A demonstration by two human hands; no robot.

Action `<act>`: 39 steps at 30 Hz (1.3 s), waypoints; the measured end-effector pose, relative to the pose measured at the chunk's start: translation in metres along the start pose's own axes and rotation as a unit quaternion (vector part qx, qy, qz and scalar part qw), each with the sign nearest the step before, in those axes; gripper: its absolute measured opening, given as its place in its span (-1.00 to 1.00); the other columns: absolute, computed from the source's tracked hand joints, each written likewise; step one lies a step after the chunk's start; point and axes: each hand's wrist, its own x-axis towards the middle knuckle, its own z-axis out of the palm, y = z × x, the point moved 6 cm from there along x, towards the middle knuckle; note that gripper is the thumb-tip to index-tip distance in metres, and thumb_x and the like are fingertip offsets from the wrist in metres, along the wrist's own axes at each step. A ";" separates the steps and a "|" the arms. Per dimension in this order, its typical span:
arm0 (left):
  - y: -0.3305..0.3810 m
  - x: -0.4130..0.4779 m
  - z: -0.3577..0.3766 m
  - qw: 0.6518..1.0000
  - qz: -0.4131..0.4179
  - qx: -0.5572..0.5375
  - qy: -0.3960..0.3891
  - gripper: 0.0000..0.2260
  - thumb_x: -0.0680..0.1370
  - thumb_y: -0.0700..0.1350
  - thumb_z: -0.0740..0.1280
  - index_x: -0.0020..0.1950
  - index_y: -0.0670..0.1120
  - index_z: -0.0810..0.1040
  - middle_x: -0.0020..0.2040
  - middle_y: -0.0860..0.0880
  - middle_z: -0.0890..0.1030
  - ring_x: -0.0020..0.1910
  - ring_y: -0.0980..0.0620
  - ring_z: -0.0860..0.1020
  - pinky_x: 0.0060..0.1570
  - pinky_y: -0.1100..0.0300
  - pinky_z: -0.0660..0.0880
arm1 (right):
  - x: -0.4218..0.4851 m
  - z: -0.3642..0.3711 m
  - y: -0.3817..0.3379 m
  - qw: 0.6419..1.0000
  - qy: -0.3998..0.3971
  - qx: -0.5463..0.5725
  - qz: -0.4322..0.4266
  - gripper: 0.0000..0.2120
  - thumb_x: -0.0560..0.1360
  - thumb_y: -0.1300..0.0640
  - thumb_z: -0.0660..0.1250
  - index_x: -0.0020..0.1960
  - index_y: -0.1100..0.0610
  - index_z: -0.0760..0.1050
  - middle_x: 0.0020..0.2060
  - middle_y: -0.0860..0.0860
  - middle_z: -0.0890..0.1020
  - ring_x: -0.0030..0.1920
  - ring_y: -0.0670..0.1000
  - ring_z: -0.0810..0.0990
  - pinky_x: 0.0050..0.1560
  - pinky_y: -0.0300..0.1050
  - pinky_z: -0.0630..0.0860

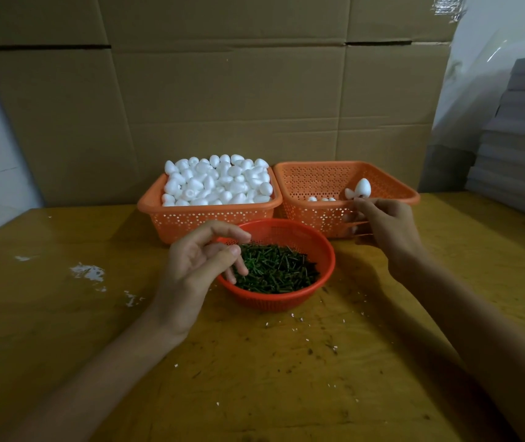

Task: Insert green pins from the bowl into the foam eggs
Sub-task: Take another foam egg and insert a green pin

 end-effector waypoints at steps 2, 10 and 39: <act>0.000 0.000 0.000 1.000 -0.001 -0.001 0.001 -0.77 0.51 -0.01 0.38 0.08 -0.10 0.67 -0.04 -0.27 0.65 -0.20 -0.11 0.64 -0.26 0.14 0.55 | 0.001 -0.002 -0.001 1.000 0.005 0.010 0.003 -0.81 0.67 0.12 0.29 0.06 0.21 0.61 -0.20 0.02 0.76 -0.32 -0.04 0.67 -0.36 -0.23 0.58; 0.000 0.000 0.001 1.000 -0.002 0.003 0.001 -0.83 0.55 -0.21 0.32 0.09 -0.19 0.63 0.02 -0.10 0.69 -0.22 -0.08 0.63 -0.27 0.16 0.54 | 0.001 -0.012 -0.009 0.996 0.047 0.069 -0.018 -0.81 0.68 0.10 0.30 0.07 0.17 0.64 -0.10 0.10 0.76 -0.23 0.00 0.72 -0.23 -0.14 0.63; -0.003 0.004 0.001 0.996 -0.015 0.090 -0.013 -0.90 0.58 -0.13 0.39 0.01 0.05 0.68 -0.12 -0.03 0.67 -0.22 0.04 0.60 -0.22 0.22 0.55 | -0.098 0.111 -0.027 0.700 -0.380 -0.556 -0.237 -0.45 0.70 -0.27 -0.13 0.48 -0.10 0.42 0.37 -0.05 0.56 0.31 0.06 0.56 0.22 0.13 0.52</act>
